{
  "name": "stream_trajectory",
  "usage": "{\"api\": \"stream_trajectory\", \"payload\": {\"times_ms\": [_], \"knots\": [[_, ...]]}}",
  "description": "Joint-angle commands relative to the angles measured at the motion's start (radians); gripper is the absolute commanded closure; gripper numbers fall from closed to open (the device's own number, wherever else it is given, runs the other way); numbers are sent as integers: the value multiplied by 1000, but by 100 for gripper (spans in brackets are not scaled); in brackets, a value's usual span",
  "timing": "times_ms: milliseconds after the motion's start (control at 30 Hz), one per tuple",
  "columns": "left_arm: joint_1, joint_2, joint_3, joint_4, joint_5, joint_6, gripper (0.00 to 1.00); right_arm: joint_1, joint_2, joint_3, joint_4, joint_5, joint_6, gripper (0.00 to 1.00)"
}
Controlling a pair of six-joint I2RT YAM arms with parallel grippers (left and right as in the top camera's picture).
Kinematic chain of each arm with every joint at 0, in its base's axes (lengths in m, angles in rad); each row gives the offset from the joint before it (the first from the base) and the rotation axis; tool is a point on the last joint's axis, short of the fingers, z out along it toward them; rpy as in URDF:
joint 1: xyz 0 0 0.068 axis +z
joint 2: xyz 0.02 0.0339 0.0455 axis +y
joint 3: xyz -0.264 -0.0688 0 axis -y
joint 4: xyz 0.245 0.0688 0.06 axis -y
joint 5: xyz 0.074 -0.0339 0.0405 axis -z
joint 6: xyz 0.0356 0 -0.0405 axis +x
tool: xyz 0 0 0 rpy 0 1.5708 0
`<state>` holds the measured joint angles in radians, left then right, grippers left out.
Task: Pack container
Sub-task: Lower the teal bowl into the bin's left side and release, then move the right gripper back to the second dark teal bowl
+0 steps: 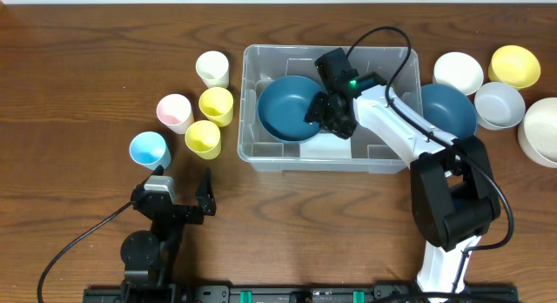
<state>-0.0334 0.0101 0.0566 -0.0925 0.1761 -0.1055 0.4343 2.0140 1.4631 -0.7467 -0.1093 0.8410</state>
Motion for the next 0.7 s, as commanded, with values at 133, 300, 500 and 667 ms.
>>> {"api": "stream_trajectory", "payload": {"times_ms": [133,300,500,667], "knots": [[6,-6,-31,-10,-9,-5,2,-15,-40,56,-37,5,-51,31],[6,-6,-31,-10,-9,-5,2,-57,-123,216,-146,5,-117,30],[6,-6,-31,-10,-9,-5,2,-153,-254,438,-381,146,-149,18],[6,-6,-31,-10,-9,-5,2,-354,-365,471,-661,488,48,1]]}}
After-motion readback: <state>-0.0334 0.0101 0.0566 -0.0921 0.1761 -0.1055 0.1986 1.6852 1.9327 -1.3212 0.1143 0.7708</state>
